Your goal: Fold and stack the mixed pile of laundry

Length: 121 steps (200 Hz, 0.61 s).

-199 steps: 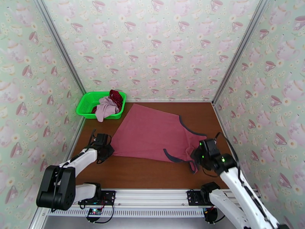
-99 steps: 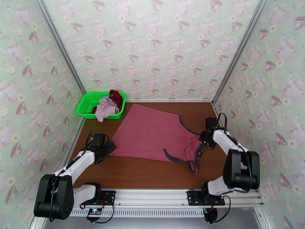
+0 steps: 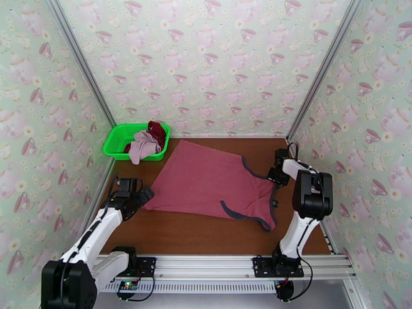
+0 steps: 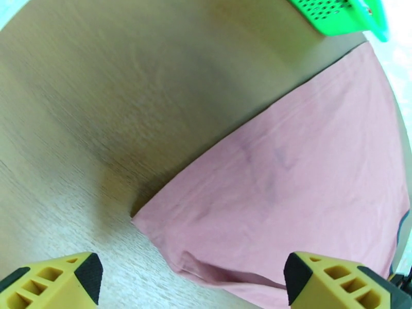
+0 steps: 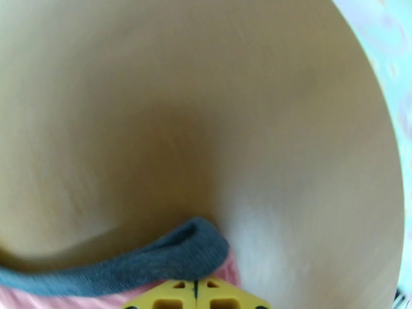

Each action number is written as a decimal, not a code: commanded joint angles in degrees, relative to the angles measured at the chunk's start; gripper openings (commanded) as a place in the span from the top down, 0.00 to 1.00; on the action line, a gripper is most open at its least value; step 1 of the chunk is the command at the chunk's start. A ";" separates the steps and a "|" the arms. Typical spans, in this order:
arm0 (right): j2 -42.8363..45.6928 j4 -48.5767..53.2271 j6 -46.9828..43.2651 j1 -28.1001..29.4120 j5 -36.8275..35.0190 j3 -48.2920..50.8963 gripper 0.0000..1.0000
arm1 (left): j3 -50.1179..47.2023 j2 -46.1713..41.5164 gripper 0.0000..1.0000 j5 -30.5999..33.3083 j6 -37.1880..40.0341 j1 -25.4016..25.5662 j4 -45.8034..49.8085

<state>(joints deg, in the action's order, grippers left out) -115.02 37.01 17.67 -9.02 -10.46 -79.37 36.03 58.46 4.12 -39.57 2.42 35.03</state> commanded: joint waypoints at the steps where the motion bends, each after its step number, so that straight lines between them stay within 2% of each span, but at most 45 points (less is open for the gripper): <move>1: -5.83 0.86 -3.86 -1.51 0.04 -8.77 1.00 | 1.59 -2.29 0.01 0.52 1.34 -0.37 4.62; 37: -19.16 9.75 -6.85 -1.79 2.55 -31.08 1.00 | 1.74 -4.35 0.00 1.12 1.26 -0.36 7.63; 85: -29.10 18.65 -7.48 -1.79 1.54 -53.40 1.00 | 2.53 -3.25 0.00 1.86 1.08 -0.35 8.40; 93: -29.51 19.87 -7.50 -1.79 1.90 -54.62 0.87 | 2.80 -2.77 0.01 1.93 1.16 -0.28 8.36; 101: -28.67 20.08 -7.31 -1.79 2.35 -54.00 0.67 | 3.12 -2.39 0.01 1.91 1.22 -0.39 8.22; 112: -26.42 19.37 -7.30 -1.79 2.63 -51.47 0.53 | 3.43 -1.99 0.02 1.73 1.33 -0.35 8.14; 121: -23.07 18.11 -7.21 -1.76 2.43 -47.59 0.45 | 3.60 -1.86 0.04 1.55 1.56 -0.32 8.24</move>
<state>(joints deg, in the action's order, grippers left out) -142.85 52.49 10.76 -10.59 -8.51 -131.13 37.26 56.01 4.80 -38.96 2.33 42.74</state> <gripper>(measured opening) 0.459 0.980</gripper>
